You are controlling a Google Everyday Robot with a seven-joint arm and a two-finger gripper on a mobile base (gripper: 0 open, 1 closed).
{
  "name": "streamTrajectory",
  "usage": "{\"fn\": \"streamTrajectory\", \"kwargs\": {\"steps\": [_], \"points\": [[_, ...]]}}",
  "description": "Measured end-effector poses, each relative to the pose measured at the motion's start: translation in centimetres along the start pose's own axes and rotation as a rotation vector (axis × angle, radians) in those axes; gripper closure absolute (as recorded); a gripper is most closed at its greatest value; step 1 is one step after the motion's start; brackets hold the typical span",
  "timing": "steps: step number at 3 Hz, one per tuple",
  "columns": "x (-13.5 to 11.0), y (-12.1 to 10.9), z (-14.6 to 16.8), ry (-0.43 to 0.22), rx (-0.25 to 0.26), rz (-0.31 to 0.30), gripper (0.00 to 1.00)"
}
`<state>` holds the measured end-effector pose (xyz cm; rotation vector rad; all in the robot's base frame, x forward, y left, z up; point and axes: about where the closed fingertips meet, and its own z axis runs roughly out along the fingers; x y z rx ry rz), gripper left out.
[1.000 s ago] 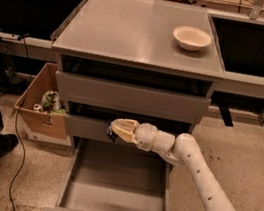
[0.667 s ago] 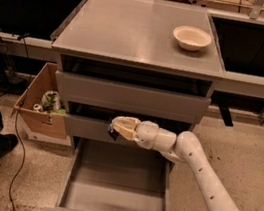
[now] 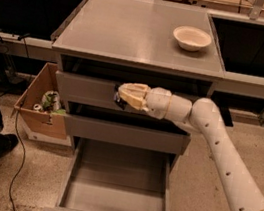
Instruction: Pick rxbar blueberry from bottom drawer and place on counter
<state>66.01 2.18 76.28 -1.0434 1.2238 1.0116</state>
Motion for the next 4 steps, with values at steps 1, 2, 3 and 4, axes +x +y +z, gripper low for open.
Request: {"fn": "streamTrajectory", "kwargs": {"steps": [1,2,3,4], "points": [[-7.4,-0.8,0.7,-0.001,-0.021,-0.075,1.0],[-13.3,-1.9,1.8,0.002,-0.047,-0.15,1.0],[-16.4,-4.6,3.1,0.042,-0.051,-0.205,1.0],[-17.3,-8.4,3.9,0.111,-0.023,-0.225,1.0]]}}
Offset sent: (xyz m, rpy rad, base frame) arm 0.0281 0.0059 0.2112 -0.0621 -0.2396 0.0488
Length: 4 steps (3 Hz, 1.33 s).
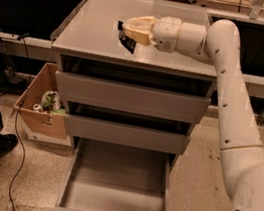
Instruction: Pick rxbar blueberry from bottom drawer and place on counter
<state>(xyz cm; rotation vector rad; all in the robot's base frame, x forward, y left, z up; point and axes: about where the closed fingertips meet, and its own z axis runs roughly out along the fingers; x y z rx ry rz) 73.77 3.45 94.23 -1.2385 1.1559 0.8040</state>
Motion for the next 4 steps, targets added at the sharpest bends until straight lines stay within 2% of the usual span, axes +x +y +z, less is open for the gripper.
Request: {"fn": "streamTrajectory", "kwargs": {"steps": [1,2,3,4], "points": [[1.7,-4.1,0.3,0.063,0.05,0.015,1.0],[4.5,-7.3,0.7,0.104,0.097,0.053,1.0],[7.9,-9.1,1.9,0.135,0.122,0.106,0.84],[10.3,-9.7,3.3,0.15,0.125,0.142,0.61]]}}
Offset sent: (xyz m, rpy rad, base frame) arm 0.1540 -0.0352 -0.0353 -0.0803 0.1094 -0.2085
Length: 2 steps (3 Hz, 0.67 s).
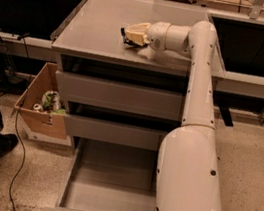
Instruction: Pick rxbar blueberry from bottom drawer and place on counter
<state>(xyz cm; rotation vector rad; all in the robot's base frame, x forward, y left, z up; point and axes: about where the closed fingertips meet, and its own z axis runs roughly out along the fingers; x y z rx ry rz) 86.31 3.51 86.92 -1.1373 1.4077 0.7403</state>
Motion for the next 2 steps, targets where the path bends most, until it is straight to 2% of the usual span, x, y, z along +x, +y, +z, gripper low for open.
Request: {"fn": "streamTrajectory", "kwargs": {"steps": [2], "points": [[0.34,0.13,1.77,-0.007,-0.021,0.012,0.15]]}}
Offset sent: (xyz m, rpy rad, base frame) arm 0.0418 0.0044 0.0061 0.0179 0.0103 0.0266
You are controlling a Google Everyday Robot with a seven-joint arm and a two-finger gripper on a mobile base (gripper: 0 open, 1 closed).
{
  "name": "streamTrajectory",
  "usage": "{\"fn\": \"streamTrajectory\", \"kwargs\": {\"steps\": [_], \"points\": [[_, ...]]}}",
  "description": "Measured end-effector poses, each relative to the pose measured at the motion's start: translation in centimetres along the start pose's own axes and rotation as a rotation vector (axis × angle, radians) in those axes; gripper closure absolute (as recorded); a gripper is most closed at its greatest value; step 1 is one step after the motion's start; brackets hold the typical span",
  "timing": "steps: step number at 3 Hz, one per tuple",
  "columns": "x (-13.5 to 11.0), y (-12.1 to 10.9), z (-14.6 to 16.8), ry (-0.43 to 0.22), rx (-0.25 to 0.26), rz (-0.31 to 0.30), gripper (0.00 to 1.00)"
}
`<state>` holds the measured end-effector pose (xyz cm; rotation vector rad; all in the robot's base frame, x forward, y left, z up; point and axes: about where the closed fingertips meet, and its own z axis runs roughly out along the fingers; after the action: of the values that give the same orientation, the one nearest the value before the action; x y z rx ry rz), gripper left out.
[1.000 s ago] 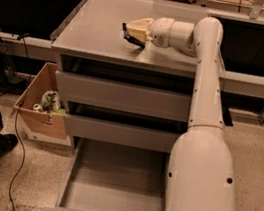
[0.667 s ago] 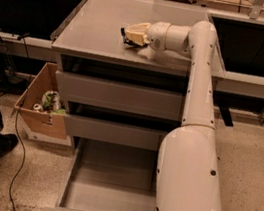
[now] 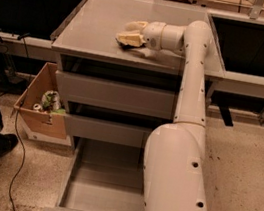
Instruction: Pick rxbar blueberry from bottom drawer and place on counter
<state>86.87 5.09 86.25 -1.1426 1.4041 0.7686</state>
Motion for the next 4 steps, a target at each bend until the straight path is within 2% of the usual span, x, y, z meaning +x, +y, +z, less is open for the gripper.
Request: {"fn": "streamTrajectory", "kwargs": {"steps": [1,2,3,4], "points": [[-0.8,0.3,0.0,-0.031,-0.014,-0.005,0.0],[-2.7,0.4,-2.5,-0.079,-0.023,-0.02,0.0],[-6.1,0.1,-9.1,-0.094,0.008,-0.061,0.0],[-11.2,-0.2,-18.2,-0.063,0.093,-0.131,0.0]]}}
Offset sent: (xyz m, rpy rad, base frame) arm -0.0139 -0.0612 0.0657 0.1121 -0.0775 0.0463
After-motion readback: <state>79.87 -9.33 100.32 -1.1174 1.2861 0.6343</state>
